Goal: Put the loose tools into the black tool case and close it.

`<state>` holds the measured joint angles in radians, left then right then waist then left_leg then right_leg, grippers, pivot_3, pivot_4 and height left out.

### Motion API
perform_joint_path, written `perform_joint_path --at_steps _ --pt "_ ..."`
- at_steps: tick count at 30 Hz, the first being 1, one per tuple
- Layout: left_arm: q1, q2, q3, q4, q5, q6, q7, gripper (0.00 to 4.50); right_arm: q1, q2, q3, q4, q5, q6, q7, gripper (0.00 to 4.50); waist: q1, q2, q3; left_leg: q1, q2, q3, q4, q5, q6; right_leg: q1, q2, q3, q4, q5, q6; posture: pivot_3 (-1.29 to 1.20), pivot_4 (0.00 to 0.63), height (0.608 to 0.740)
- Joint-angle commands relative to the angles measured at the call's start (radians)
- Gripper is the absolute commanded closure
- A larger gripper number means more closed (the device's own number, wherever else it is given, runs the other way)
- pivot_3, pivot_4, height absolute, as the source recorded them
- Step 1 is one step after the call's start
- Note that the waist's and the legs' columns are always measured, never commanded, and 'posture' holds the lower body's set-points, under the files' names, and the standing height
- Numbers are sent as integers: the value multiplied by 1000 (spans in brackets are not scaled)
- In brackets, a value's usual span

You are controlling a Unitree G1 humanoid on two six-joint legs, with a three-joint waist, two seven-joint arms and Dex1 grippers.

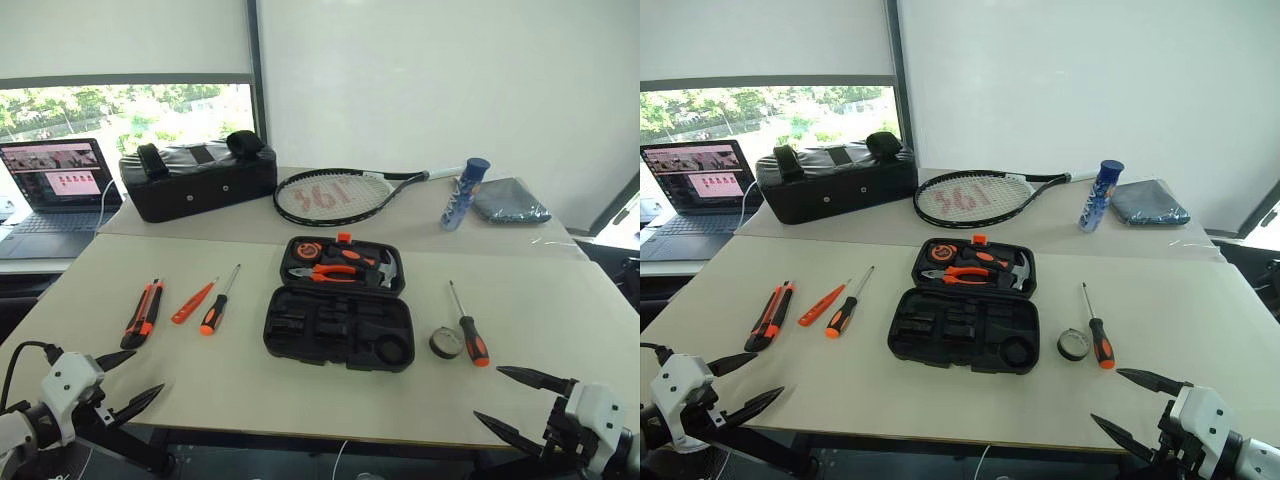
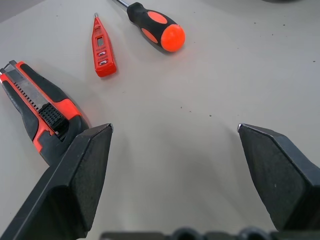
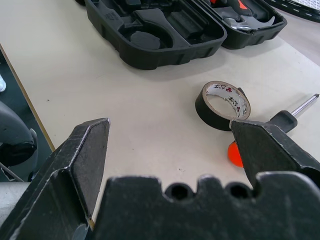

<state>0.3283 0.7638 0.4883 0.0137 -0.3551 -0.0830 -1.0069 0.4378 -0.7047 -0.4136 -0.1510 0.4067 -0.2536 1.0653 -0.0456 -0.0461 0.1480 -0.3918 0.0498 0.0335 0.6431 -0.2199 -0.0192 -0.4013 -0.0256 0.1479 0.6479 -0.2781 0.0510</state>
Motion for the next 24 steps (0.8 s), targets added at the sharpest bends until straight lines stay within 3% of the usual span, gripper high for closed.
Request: perform_joint_path --at_steps 1,3,5,12,17,21,24 --pt "16 21 98 -7 -97 146 36 210 -46 23 19 -82 120 38 5 31 0 0 0 0 0 0 0 0 0 0 0 0 0 0 0 0 150 740" --pt "72 39 198 -2 -213 446 106 210 -125 86 67 -182 217 36 -20 31 -20 -1 1 0 2 0 0 0 0 -1 2 0 1 0 -1 0 150 740" --pt "115 57 245 -57 -288 629 132 210 -179 133 91 -220 211 11 -48 31 -39 -1 1 1 6 -1 0 0 0 -1 5 -1 3 1 -2 0 150 740" --pt "39 134 305 -216 -444 933 202 210 -217 183 151 -255 196 27 -66 31 0 -3 2 0 0 -6 1 0 0 -2 -2 -8 3 -1 -1 0 150 740" --pt "-105 198 219 -319 -486 1089 296 210 -201 173 151 -218 180 9 -48 31 1 -3 1 -1 0 -5 0 0 0 0 -3 -8 3 2 -8 0 150 740" --pt "-427 248 27 -304 -510 1311 456 210 -192 166 154 -219 170 21 -53 31 4 -3 2 -1 0 -6 0 0 0 0 -1 -8 5 2 -9 0 150 740" --pt "-673 210 -158 -250 -460 1445 549 210 -193 163 163 -216 165 26 -50 31 4 -4 2 -1 -1 -8 2 1 -1 -1 0 -8 8 2 -8 0 150 740"
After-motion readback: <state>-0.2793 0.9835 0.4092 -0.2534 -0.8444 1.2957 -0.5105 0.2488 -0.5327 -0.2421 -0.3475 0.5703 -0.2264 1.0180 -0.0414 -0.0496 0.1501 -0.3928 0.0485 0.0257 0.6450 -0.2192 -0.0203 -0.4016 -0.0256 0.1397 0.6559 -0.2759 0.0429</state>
